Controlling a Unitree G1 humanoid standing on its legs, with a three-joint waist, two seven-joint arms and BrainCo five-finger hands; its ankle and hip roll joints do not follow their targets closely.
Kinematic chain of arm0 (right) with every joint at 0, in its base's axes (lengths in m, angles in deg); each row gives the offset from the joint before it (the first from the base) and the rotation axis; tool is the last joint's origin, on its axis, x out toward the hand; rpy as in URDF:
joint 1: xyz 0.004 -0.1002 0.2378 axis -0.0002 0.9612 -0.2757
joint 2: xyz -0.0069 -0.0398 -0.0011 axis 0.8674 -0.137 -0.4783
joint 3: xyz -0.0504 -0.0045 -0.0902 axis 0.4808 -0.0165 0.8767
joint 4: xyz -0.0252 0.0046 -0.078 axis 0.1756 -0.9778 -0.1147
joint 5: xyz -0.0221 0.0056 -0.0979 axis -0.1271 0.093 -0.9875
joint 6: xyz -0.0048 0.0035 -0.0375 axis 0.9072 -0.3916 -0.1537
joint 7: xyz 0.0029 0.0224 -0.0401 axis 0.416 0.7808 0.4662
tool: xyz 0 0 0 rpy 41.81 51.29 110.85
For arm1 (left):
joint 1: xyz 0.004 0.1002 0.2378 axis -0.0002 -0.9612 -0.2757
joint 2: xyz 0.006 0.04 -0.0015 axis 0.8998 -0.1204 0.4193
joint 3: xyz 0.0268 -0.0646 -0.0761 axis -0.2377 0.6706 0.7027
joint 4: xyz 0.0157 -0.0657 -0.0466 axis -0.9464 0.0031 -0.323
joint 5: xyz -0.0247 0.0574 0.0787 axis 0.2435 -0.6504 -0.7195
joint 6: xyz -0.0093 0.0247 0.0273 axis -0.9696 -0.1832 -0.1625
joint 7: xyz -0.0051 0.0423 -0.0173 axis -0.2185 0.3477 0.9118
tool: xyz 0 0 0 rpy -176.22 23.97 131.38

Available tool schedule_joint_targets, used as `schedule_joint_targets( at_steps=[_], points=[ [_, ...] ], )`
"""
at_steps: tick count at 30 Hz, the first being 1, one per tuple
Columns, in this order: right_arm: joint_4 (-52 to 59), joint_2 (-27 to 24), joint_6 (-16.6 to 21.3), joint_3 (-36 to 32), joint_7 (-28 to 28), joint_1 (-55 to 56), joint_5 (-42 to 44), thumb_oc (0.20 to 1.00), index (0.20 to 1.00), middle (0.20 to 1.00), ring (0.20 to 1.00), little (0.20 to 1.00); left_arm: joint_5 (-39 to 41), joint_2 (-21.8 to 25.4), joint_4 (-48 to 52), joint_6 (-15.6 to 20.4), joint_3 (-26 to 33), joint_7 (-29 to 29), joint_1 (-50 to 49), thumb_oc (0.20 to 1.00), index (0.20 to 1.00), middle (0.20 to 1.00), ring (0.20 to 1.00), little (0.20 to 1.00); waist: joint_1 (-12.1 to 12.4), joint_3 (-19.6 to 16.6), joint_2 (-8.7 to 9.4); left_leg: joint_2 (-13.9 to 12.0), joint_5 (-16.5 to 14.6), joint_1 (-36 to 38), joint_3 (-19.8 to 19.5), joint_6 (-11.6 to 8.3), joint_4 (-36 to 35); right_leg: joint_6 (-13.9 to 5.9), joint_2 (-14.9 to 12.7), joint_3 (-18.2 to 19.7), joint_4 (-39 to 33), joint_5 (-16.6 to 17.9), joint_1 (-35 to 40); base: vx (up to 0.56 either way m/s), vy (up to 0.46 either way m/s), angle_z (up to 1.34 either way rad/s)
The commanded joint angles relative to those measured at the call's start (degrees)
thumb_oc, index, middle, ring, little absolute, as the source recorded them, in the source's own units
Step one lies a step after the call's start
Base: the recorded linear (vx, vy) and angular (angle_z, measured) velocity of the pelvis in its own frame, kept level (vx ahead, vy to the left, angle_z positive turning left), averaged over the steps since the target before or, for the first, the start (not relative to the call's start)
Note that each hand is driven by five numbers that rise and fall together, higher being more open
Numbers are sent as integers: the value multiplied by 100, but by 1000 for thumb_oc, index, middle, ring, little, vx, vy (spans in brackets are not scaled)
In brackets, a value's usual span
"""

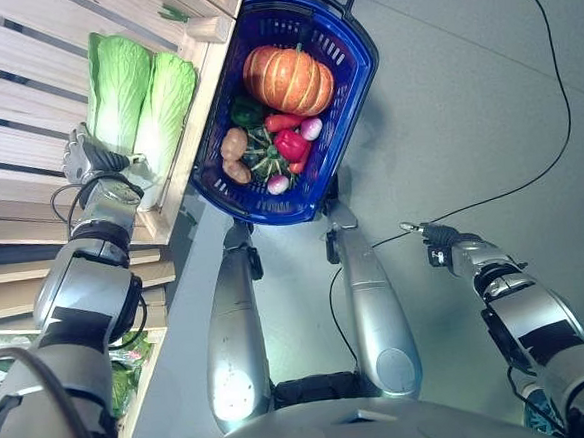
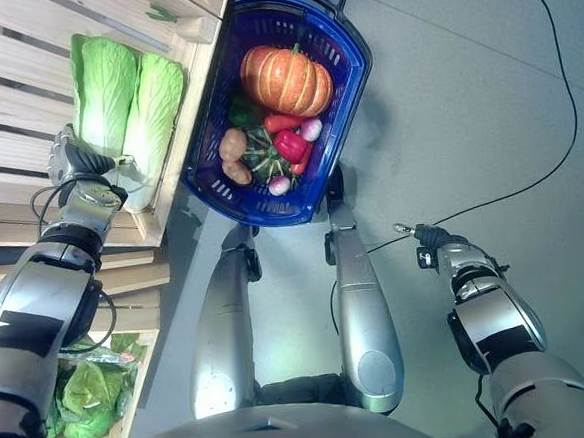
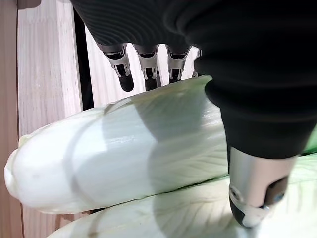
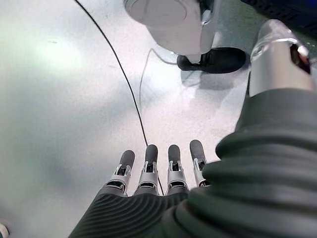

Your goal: Pick up fruits and vegetables into the basket

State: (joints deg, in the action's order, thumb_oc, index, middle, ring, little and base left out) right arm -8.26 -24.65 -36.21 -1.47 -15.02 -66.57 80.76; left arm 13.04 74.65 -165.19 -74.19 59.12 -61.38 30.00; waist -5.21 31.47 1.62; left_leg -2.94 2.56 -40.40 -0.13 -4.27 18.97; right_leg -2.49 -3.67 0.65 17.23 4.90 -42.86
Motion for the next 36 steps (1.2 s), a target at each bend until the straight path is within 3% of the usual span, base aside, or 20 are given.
schedule_joint_targets(
  at_steps=[1,10,11,13,32,36],
  points=[
    [-27,-109,-131,146,8,321,170,1000,1000,1000,1000,1000,106,147,-549,-331,55,57,-143,1000,1000,1000,1000,1000,39,-168,133,254,-179,-295,12,84,213,21,281,-217,651,-690,-84,0,0,0],
    [-61,-110,-113,166,28,239,219,1000,1000,1000,1000,1000,0,130,-611,-455,28,103,-47,1000,1000,1000,1000,1000,41,-168,191,239,-175,-393,-1,71,194,2,291,-233,606,-661,-176,-7,-6,-2],
    [-67,-109,-98,184,36,223,237,1000,1000,1000,1000,1000,-98,130,-616,-462,-9,170,-20,605,605,605,605,605,39,-168,197,241,-174,-412,-8,68,190,-1,292,-233,591,-654,-192,-15,-4,-3],
    [-56,-112,-110,195,42,210,240,1000,1000,1000,1000,1000,-194,121,-615,-476,-59,239,-8,200,200,200,200,200,37,-168,201,242,-172,-426,-13,64,193,-3,293,-234,591,-648,-205,0,0,0],
    [-112,-123,-64,202,89,126,227,1000,1000,1000,1000,1000,-57,89,-620,-295,-131,429,6,200,200,200,200,200,30,-168,170,259,-112,-297,18,52,19,-11,293,-233,441,-604,-91,-1,0,0],
    [-107,-128,-30,219,112,149,283,1000,1000,1000,1000,1000,263,93,-593,41,-67,347,-41,200,200,200,200,200,39,-168,148,272,-100,-214,0,51,-21,-4,299,-229,445,-620,-20,0,0,0]
  ],
)
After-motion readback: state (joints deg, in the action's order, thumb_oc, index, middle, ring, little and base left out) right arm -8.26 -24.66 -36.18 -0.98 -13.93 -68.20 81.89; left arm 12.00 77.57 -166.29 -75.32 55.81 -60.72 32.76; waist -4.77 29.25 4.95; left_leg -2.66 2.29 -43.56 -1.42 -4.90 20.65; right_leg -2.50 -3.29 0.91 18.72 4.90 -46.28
